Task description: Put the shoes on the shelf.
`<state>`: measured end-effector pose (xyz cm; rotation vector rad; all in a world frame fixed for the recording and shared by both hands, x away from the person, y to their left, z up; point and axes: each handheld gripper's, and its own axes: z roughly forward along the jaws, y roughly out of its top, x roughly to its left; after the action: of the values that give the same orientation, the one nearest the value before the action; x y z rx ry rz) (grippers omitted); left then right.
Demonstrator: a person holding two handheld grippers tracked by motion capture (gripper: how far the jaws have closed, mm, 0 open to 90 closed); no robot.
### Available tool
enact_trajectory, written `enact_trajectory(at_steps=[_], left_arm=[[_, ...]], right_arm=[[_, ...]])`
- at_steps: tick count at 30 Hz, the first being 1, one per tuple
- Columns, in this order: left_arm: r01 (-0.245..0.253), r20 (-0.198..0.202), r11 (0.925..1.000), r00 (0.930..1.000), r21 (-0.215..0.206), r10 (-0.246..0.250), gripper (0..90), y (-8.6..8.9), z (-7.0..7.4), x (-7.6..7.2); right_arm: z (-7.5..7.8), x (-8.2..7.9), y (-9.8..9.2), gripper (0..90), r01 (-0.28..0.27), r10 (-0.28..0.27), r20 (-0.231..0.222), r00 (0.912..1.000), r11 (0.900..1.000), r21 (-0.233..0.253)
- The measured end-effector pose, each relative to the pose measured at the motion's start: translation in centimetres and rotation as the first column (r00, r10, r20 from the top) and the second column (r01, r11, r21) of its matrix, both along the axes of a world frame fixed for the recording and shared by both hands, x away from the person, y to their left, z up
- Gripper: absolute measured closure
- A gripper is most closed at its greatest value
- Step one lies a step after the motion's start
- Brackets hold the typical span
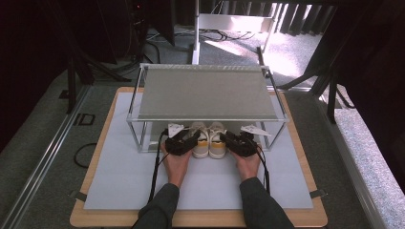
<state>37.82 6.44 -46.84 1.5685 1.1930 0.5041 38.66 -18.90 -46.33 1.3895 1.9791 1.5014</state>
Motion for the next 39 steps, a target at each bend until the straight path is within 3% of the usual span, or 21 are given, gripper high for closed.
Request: enact_trajectory(at_steps=[4, 8, 18, 24, 32, 39], left_arm=[[0.007, 0.022, 0.9997, 0.9997, -0.022, -0.006, 43.0, 0.3, 0.4, -0.7], [0.034, 0.052, 0.9989, 0.9981, -0.031, -0.033, 41.3, 0.5, 0.9, -1.4], [0.082, 0.068, 0.9963, 0.9944, -0.026, -0.08, 37.0, 0.7, 0.9, -3.0], [0.141, 0.053, 0.9892, 0.9888, -0.038, -0.139, 33.3, 1.0, 1.3, -3.6], [0.194, 0.043, 0.9803, 0.9798, 0.039, -0.195, 22.5, 0.6, 1.1, -4.6], [0.198, 0.001, 0.9777, 0.9802, 0.072, -0.198, 18.5, 0.1, 0.2, -4.5]], right_arm=[[0.3, -0.3, -0.2, 51.8, 0.022, -0.023, 0.013, 0.9996, 0.999, 0.041], [0.9, -1.0, -0.4, 47.6, 0.009, -0.011, 0.045, 0.9989, 0.999, 0.046], [2.3, -3.5, -0.5, 36.9, -0.044, 0.038, 0.11, 0.9931, 0.998, 0.049], [2.6, -4.7, -0.3, 30.2, -0.078, 0.08, 0.129, 0.9885, 0.997, -0.019], [1.8, -5.5, -0.1, 22.0, -0.088, 0.098, 0.111, 0.989, 0.992, -0.087], [0.8, -5.5, 0.5, 21.0, -0.101, 0.116, 0.087, 0.9894, 0.982, -0.159]])
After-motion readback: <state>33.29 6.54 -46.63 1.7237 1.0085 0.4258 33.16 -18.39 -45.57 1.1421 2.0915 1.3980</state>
